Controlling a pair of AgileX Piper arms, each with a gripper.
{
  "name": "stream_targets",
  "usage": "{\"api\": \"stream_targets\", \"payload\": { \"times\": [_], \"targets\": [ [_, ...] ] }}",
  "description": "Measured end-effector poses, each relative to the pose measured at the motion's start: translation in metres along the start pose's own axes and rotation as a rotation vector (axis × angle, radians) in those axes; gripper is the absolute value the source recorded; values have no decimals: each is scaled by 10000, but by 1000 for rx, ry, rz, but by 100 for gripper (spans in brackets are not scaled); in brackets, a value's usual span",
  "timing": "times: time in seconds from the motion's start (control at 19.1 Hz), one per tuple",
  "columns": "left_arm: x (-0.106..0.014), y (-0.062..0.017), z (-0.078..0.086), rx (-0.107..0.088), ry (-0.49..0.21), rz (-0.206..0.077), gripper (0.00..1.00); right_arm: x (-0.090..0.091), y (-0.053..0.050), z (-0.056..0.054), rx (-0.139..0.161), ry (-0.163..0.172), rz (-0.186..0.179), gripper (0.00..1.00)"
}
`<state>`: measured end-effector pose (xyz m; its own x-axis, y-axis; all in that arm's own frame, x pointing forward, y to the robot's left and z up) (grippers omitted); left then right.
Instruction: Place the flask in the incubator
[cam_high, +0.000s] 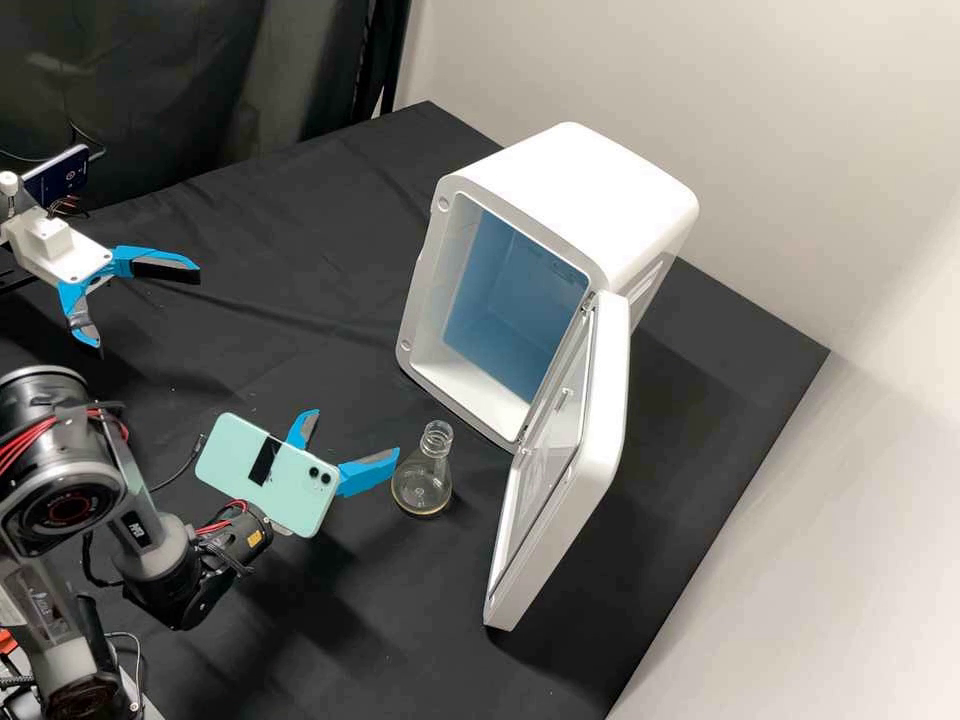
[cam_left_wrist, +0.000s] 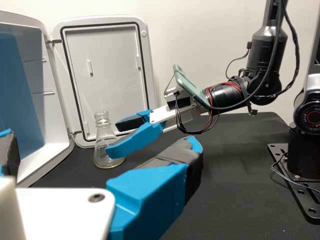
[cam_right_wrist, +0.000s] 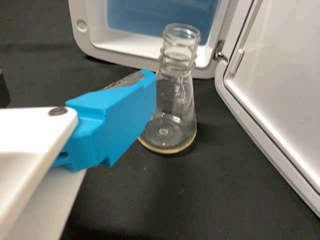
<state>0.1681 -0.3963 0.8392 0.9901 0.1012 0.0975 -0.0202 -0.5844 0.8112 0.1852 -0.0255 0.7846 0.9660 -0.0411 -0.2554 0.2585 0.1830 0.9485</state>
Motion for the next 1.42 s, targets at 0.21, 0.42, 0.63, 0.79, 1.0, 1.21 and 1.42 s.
{"api": "stream_targets", "payload": {
  "times": [0.21, 0.42, 0.63, 0.79, 1.0, 1.21, 1.42],
  "targets": [
    [0, 0, 0, 0, 0, 0, 100, 58, -100, 24, 15, -39, -34, 100],
    [0, 0, 0, 0, 0, 0, 100, 143, -81, 93, 29, -67, -29, 100],
    [2, -2, 13, 0, -8, -1, 100, 242, -15, 178, 44, -99, 2, 100],
    [4, -3, 21, -2, -11, -1, 100, 324, 15, 225, 51, -116, 17, 100],
    [6, -4, 33, -3, -16, -1, 100, 444, 101, 316, 64, -151, 65, 100],
    [8, -4, 37, -5, -17, -1, 100, 563, 150, 390, 76, -177, 94, 100],
    [10, -7, 39, -7, -16, -2, 100, 666, 194, 446, 82, -191, 119, 100]
  ]
}}
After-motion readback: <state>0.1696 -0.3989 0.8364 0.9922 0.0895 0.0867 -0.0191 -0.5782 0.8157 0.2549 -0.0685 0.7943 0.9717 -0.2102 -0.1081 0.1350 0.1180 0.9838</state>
